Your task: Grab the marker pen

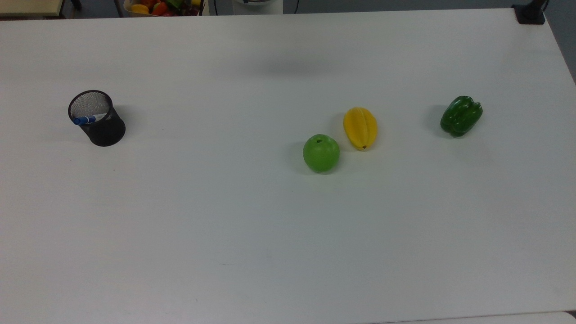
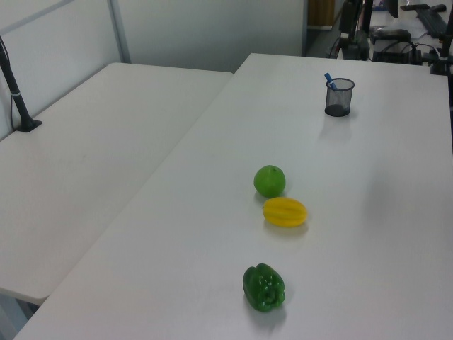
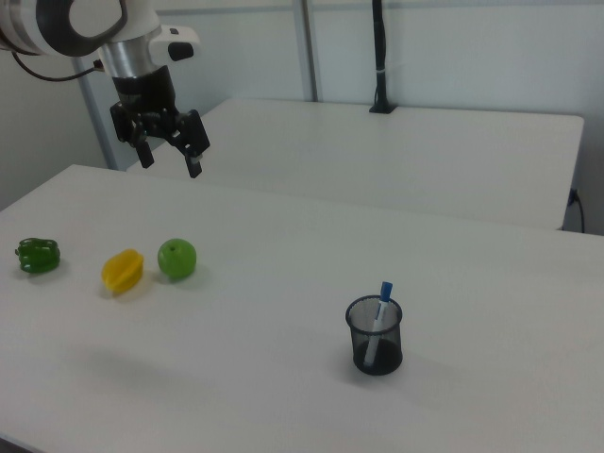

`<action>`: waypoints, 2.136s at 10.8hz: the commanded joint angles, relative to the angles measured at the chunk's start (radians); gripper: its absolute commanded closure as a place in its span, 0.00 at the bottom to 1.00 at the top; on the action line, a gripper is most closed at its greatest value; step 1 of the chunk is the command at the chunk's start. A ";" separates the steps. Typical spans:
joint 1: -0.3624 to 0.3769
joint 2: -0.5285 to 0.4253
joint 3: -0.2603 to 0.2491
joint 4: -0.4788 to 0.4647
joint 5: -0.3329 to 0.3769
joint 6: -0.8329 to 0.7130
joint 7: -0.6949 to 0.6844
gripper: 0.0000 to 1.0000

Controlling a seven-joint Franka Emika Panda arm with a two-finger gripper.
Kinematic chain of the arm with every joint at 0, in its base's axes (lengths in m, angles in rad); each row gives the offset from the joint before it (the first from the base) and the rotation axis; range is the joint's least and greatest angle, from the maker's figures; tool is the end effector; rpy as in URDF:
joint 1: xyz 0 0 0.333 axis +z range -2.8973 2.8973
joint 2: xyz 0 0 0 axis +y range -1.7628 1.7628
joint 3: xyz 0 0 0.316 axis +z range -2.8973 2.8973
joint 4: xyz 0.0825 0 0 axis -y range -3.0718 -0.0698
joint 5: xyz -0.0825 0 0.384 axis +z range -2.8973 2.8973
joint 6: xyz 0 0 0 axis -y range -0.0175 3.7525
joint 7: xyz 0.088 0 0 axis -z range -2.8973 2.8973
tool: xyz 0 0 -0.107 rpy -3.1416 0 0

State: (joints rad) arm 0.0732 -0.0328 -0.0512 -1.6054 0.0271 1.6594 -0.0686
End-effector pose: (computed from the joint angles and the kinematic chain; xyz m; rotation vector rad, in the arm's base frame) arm 0.5530 0.0144 0.6344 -3.1088 -0.1389 -0.1361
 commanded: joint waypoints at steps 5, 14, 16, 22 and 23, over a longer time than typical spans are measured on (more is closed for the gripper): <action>0.023 -0.033 -0.019 -0.037 0.008 0.019 -0.010 0.00; 0.020 -0.033 -0.021 -0.039 0.008 0.019 -0.010 0.00; 0.019 -0.033 -0.021 -0.039 0.010 0.019 -0.011 0.00; -0.001 -0.036 -0.035 -0.033 0.007 0.026 -0.025 0.00; -0.006 -0.035 -0.035 -0.031 0.002 0.048 -0.025 0.00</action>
State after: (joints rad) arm 0.0683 -0.0373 -0.0709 -1.6054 0.0274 1.6594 -0.0700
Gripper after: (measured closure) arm 0.000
